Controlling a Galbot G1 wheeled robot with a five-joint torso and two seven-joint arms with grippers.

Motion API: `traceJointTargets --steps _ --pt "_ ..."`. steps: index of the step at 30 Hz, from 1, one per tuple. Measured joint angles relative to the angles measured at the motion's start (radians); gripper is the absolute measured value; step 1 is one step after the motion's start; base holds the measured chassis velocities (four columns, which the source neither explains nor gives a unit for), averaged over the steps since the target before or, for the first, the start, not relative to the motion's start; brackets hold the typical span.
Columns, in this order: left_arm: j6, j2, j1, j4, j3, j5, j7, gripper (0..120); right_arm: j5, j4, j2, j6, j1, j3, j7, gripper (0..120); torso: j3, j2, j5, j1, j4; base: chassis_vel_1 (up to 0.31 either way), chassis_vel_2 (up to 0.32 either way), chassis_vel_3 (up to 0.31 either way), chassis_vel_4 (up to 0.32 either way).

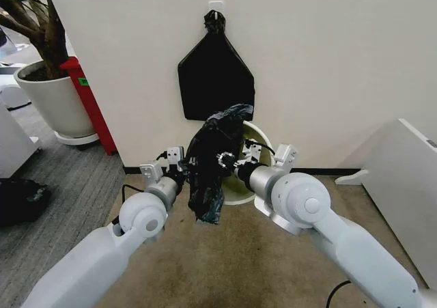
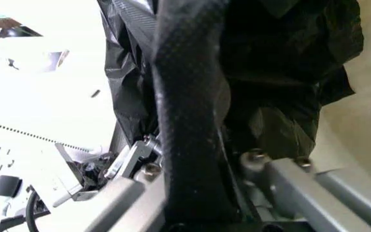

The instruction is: Place the garbage bag over the trash bin.

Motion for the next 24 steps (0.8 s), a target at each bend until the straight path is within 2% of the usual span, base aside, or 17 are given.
traceJointTargets --steps 9,15,20,24 --pt "0.002 -0.003 -0.005 0.005 0.004 0.000 -0.001 0 -0.019 -0.003 -0.002 0.000 -0.001 -0.005 -0.014 0 0.000 0.000 0.0000 0.000 0.0001 0.000 0.000 0.000 0.000" --pt "0.003 -0.005 -0.005 0.010 0.005 0.001 -0.005 0 -0.104 0.004 -0.030 -0.061 -0.007 -0.033 -0.026 0 0.000 0.000 0.0001 0.000 0.0000 0.000 0.000 0.000 0.000" --pt "0.003 -0.014 -0.008 0.015 0.007 0.004 -0.006 0 -0.107 0.030 -0.057 -0.146 0.003 -0.042 0.076 0 0.000 0.000 0.0001 0.000 0.0000 0.000 0.000 0.000 0.000" --pt "0.003 -0.019 -0.011 0.018 0.010 0.005 -0.006 0 -0.106 0.040 -0.066 -0.175 0.018 -0.045 0.128 0 0.000 0.000 0.0001 0.000 0.0000 0.000 0.000 0.000 0.000"
